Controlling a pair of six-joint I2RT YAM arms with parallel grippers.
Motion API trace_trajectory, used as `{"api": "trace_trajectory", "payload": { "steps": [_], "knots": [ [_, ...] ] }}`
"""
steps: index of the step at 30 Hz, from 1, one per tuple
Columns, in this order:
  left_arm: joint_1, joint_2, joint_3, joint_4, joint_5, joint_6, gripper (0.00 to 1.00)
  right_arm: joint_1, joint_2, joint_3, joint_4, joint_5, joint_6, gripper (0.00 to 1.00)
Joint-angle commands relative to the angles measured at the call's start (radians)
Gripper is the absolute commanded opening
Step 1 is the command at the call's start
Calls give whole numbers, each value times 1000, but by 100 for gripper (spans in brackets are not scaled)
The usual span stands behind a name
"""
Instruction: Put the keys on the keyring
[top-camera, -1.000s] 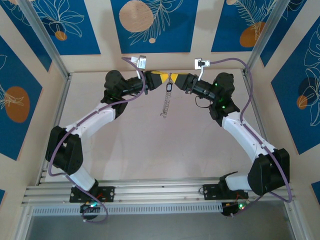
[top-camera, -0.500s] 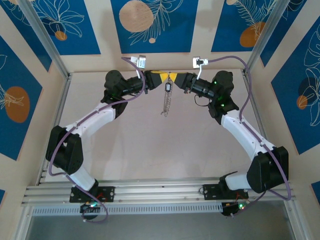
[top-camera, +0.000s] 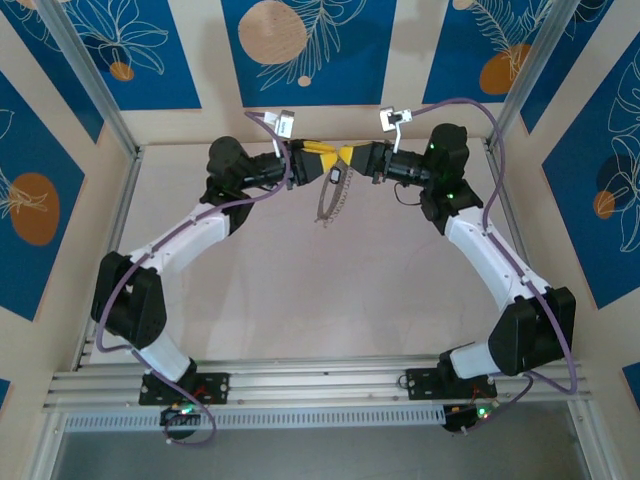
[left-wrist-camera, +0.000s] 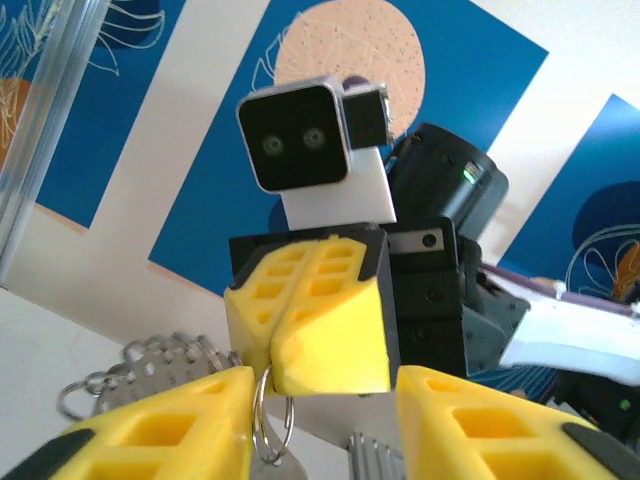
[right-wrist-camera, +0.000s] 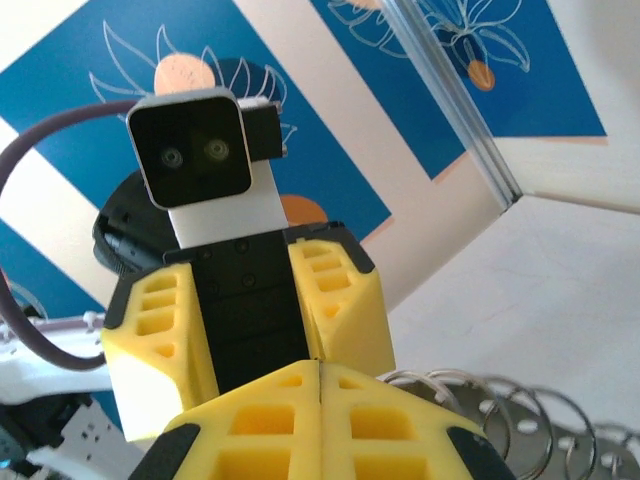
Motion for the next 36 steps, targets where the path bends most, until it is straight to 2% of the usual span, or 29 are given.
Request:
{"api": "trace_trajectory", "payload": {
  "steps": [1,6,13,17,36],
  "knots": [
    [24,-18,46,-3,103,28,45,-31,15,59,-111,-129,-98,0],
    [48,-15,61,-71,164,68,47,-66,55,100,-169,-243,-140,0],
    [59,-29,110,-430,178,336,43,-75,100,151,-287,-335,-229,0],
    [58,-21,150,-567,189,429,39,-74,122,169,-311,-375,-246,0],
    [34,33,191,-582,226,426,39,-50,158,198,-351,-404,-278,0]
  ]
}}
